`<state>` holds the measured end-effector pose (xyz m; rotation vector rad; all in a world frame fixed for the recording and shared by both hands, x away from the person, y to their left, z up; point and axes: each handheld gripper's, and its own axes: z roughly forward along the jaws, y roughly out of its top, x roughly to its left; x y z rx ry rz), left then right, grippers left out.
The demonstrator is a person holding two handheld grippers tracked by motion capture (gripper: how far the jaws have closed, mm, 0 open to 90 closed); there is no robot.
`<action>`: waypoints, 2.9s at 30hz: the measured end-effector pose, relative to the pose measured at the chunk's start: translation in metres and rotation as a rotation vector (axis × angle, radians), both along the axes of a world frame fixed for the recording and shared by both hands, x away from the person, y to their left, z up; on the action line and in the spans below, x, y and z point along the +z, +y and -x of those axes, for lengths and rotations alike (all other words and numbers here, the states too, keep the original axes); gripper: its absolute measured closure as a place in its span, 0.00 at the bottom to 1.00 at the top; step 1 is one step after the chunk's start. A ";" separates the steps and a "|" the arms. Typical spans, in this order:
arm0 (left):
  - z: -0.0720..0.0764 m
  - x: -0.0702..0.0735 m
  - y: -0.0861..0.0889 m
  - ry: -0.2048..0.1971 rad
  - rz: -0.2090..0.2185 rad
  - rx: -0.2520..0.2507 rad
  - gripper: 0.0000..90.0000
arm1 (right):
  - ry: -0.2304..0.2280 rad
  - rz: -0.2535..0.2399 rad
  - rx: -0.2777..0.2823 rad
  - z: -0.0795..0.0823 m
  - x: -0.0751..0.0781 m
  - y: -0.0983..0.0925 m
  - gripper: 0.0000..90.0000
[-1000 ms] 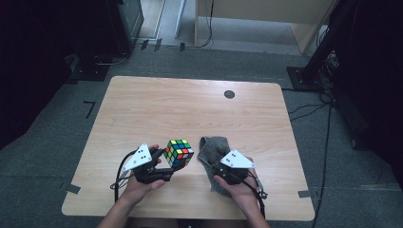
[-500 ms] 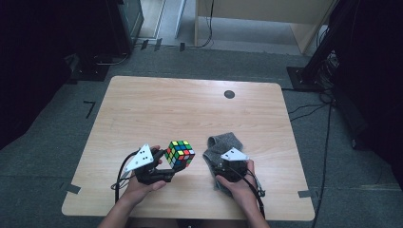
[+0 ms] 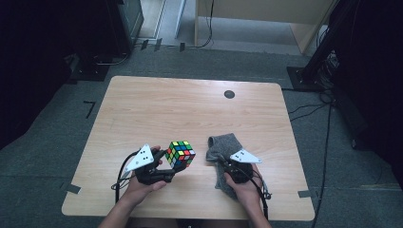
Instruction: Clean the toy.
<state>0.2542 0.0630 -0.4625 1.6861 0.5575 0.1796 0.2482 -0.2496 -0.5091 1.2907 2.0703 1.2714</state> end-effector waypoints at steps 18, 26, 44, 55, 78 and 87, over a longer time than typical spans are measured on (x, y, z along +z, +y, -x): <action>0.000 0.002 0.001 0.033 0.073 -0.043 0.38 | -0.280 -0.117 0.367 0.034 0.047 0.049 0.93; 0.001 0.001 -0.003 0.032 0.058 -0.052 0.38 | -0.326 -0.222 0.297 0.032 0.056 0.034 0.93; -0.002 0.003 0.004 0.046 0.083 -0.023 0.38 | -0.311 -0.127 0.424 0.037 0.048 0.048 0.92; -0.004 0.001 0.004 0.063 0.070 0.011 0.38 | -0.249 -0.031 0.160 0.019 0.031 0.024 0.88; -0.013 0.007 -0.002 0.193 -0.001 -0.042 0.38 | -0.526 0.035 0.339 0.032 0.032 0.056 0.29; -0.012 0.008 -0.012 0.259 -0.008 -0.105 0.38 | -0.680 0.134 0.352 0.036 0.030 0.067 0.25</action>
